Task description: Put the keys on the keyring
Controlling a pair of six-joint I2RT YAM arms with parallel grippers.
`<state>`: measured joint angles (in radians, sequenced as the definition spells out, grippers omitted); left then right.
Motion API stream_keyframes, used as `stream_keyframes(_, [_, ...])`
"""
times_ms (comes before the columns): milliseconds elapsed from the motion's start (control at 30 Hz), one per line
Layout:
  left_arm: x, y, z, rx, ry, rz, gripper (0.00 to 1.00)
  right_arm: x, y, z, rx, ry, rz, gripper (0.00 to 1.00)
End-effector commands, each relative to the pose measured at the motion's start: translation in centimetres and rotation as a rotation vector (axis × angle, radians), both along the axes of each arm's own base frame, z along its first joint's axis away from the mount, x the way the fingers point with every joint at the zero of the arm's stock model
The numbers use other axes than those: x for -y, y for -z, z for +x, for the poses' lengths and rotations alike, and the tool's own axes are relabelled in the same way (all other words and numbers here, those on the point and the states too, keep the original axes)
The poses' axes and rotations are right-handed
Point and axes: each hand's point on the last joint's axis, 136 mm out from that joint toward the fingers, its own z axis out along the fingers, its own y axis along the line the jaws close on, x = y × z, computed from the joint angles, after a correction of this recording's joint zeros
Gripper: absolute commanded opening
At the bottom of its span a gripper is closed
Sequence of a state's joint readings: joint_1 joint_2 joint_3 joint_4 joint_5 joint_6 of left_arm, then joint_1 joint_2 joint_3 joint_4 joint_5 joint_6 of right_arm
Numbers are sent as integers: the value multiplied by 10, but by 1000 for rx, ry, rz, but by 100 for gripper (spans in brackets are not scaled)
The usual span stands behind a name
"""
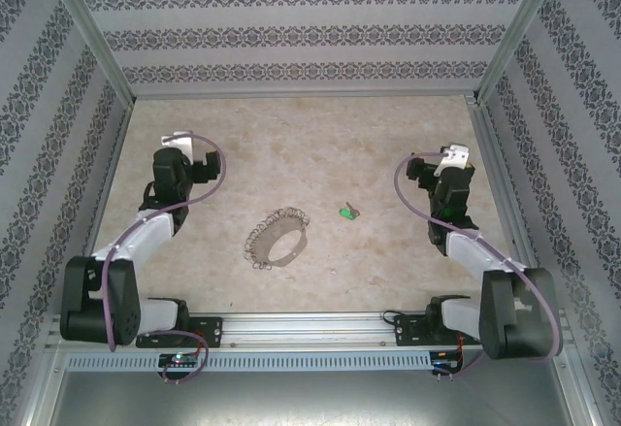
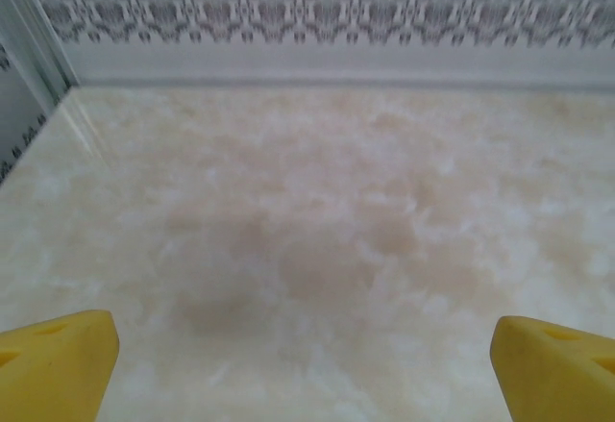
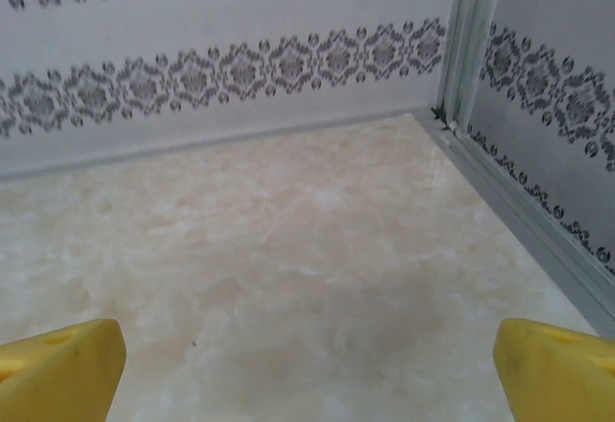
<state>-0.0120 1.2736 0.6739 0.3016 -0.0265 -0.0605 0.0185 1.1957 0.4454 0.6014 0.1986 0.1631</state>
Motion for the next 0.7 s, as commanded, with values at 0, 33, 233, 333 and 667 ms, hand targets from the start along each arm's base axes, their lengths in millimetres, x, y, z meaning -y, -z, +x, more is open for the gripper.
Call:
stream_keyframes(0, [5, 2, -17, -108, -41, -132, 99, 15, -12, -7, 18, 111, 162, 98])
stream_keyframes(33, [8, 0, -20, -120, -44, -172, 99, 18, -14, -10, 34, 137, 216, 98])
stream_keyframes(233, [58, 1, -37, -256, 60, -333, 96, 0, -17, -24, 7, 3, 379, 98])
stream_keyframes(333, [91, 8, -48, -309, 147, -363, 95, -21, -1, -28, -113, -83, 434, 98])
stream_keyframes(667, [165, 40, -79, -410, 264, -275, 99, -75, 56, -50, -483, -114, 346, 98])
